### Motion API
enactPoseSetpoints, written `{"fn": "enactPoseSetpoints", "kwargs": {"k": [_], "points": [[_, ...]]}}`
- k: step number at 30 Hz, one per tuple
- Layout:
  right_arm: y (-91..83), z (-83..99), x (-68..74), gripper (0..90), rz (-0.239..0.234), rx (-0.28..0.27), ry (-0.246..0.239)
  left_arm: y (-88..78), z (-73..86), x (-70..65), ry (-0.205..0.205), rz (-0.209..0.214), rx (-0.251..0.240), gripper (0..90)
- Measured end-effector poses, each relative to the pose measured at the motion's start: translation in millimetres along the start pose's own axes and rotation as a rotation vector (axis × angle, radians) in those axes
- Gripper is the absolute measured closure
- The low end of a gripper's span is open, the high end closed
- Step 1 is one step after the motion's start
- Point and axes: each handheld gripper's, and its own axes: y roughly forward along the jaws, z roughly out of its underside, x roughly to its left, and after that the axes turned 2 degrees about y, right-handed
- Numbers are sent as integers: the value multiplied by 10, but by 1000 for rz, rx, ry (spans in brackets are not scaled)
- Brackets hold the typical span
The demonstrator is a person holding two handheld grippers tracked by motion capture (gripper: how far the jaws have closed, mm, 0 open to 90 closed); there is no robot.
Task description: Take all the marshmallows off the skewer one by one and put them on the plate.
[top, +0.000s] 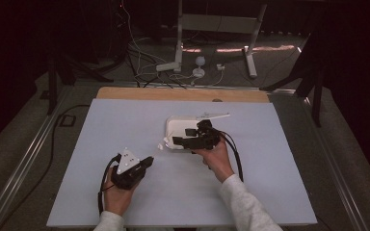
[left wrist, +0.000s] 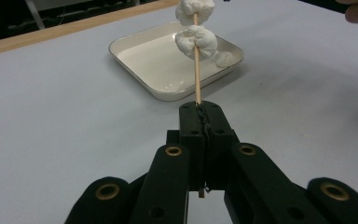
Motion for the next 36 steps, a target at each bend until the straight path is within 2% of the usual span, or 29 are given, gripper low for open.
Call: {"fn": "enactPoseSetpoints", "kwargs": {"k": [6, 7, 8, 9, 13, 18, 20, 25, 30, 34, 36], "points": [[60, 37, 109, 369, -30, 9, -52, 2, 2, 8, -16, 11, -9, 897], [66, 40, 124, 394, -54, 7, -44, 2, 1, 5, -17, 13, -10, 898], [66, 40, 124, 394, -54, 7, -44, 3, -1, 2, -19, 13, -12, 898], [78, 48, 133, 443, -78, 11, -28, 5, -1, 0, -19, 13, -13, 897], [105, 70, 145, 503, -85, 17, -22, 0, -2, 0, -18, 14, -15, 898], [135, 110, 210, 617, -71, 6, -71, 4, -5, -10, -22, 24, -19, 897], [143, 114, 216, 618, -74, 9, -67, 4, -6, -12, -32, 30, -26, 897], [177, 150, 188, 653, -123, 10, 5, -11, -3, -8, -40, 34, -37, 898], [179, 160, 173, 681, -138, -7, 26, -3, 1, -19, -31, 45, -40, 898], [162, 175, 107, 710, -190, -29, 114, -5, 9, -26, -26, 45, -52, 898], [169, 199, 82, 715, -193, -22, 131, -8, 11, -36, -24, 30, -57, 898]]}}
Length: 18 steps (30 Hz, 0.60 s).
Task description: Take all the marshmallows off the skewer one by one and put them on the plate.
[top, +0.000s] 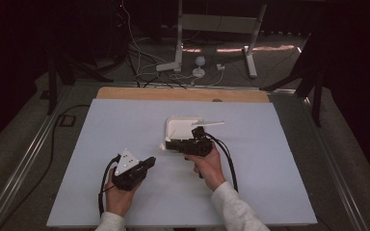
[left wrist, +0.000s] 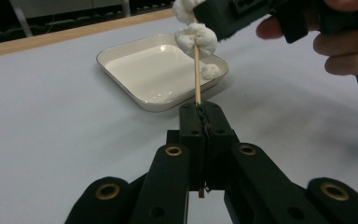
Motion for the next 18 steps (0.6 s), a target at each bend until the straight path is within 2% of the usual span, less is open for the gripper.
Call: {"fn": "enactPoseSetpoints", "kwargs": {"k": [7, 11, 18], "points": [[21, 8, 28, 742, -53, 5, 42, -1, 12, 2, -3, 3, -15, 898], [8, -5, -5, 765, -100, -10, 95, 20, 25, -3, 3, 19, -12, 898], [17, -24, 5, 786, -116, -9, 117, 53, 39, -24, 28, 21, 5, 894]]}}
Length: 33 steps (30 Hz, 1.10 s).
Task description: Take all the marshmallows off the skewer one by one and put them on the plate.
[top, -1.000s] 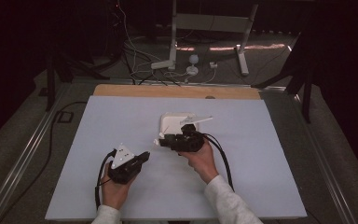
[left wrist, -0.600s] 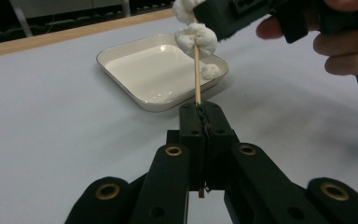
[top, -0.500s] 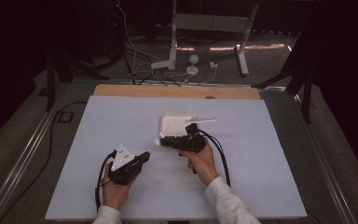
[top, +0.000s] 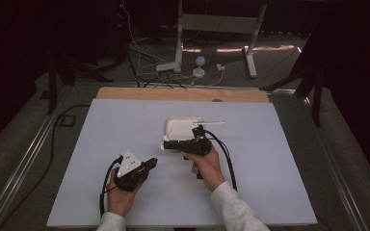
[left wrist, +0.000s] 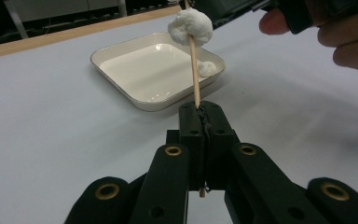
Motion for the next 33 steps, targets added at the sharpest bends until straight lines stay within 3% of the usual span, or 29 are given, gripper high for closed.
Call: {"fn": "enactPoseSetpoints", "kwargs": {"k": [7, 15, 18, 24, 27, 31, 33], "points": [[18, -18, 19, 785, -28, -13, 8, 22, 12, 2, 22, 8, 5, 891], [14, -17, 54, 783, 3, -59, -28, 7, 7, -18, 38, -5, -3, 890], [28, -15, 54, 760, -23, -48, -10, -10, 11, -20, 39, -21, -16, 896], [44, -19, 65, 776, -15, -41, -6, 24, 15, -54, 49, -9, -9, 895], [13, -37, 91, 807, 32, -69, -40, 20, 2, -62, 41, -11, -28, 897], [-33, -61, 91, 818, 45, -110, -29, 7, -6, -60, 36, -21, -38, 900], [-115, -102, 92, 829, 69, -191, -15, 12, 19, -60, 50, -22, -14, 900]]}}
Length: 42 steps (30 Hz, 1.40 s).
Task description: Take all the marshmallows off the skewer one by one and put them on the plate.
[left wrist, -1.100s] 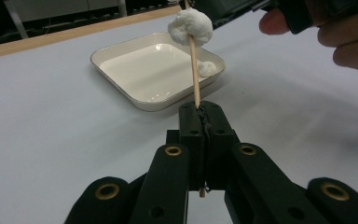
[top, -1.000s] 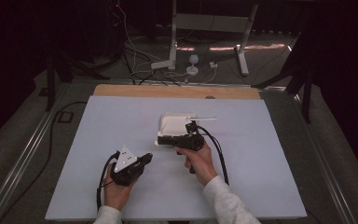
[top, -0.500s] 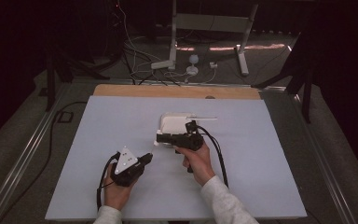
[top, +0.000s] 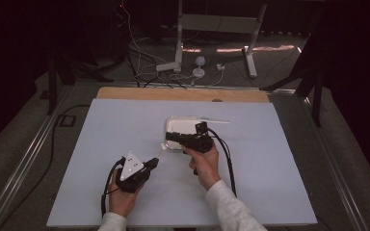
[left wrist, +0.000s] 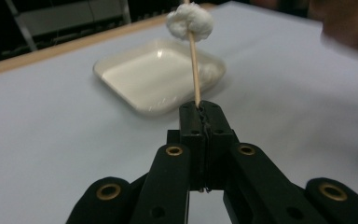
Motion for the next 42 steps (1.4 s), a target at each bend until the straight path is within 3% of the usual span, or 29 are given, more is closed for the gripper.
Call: {"fn": "enactPoseSetpoints", "kwargs": {"k": [1, 4, 5, 6, 7, 9, 10, 11, 14, 20, 29, 36, 42], "points": [[0, 0, 0, 829, 0, 0, 0, -15, 8, 8, -18, 9, -13, 900], [-46, -94, -1, 828, 21, 12, -27, -18, -9, -4, 2, 2, -5, 900], [-79, -131, 39, 834, 47, -2, -53, -12, -3, -1, 3, 0, 6, 900], [-147, -185, 30, 838, 62, -66, -51, 10, 57, -16, 40, -23, 72, 900], [-214, -250, 3, 838, 54, -103, -30, 10, 57, -16, 40, -23, 72, 900], [-289, -339, -18, 837, 58, -119, -28, -9, 100, 7, -2, -17, 68, 900], [-373, -477, 2, 830, 110, -52, -108, -18, 80, 18, -12, -19, 56, 900], [-373, -477, 2, 830, 110, -52, -108, -19, 64, 23, -16, -18, 48, 900], [-377, -509, 38, 822, 163, 20, -182, 18, 40, 0, -16, -23, 49, 900], [-184, -452, -102, 807, 275, 115, -220, 21, 46, 13, -24, -30, 53, 900], [82, -369, -408, 767, 360, 207, -190, 5, 61, 63, -49, -39, 48, 898], [175, -306, -550, 484, 417, 251, -168, 26, 72, 81, -56, -42, 58, 898], [147, -302, -612, 330, 353, 243, -111, 73, 92, 109, -67, -48, 77, 898]]}}
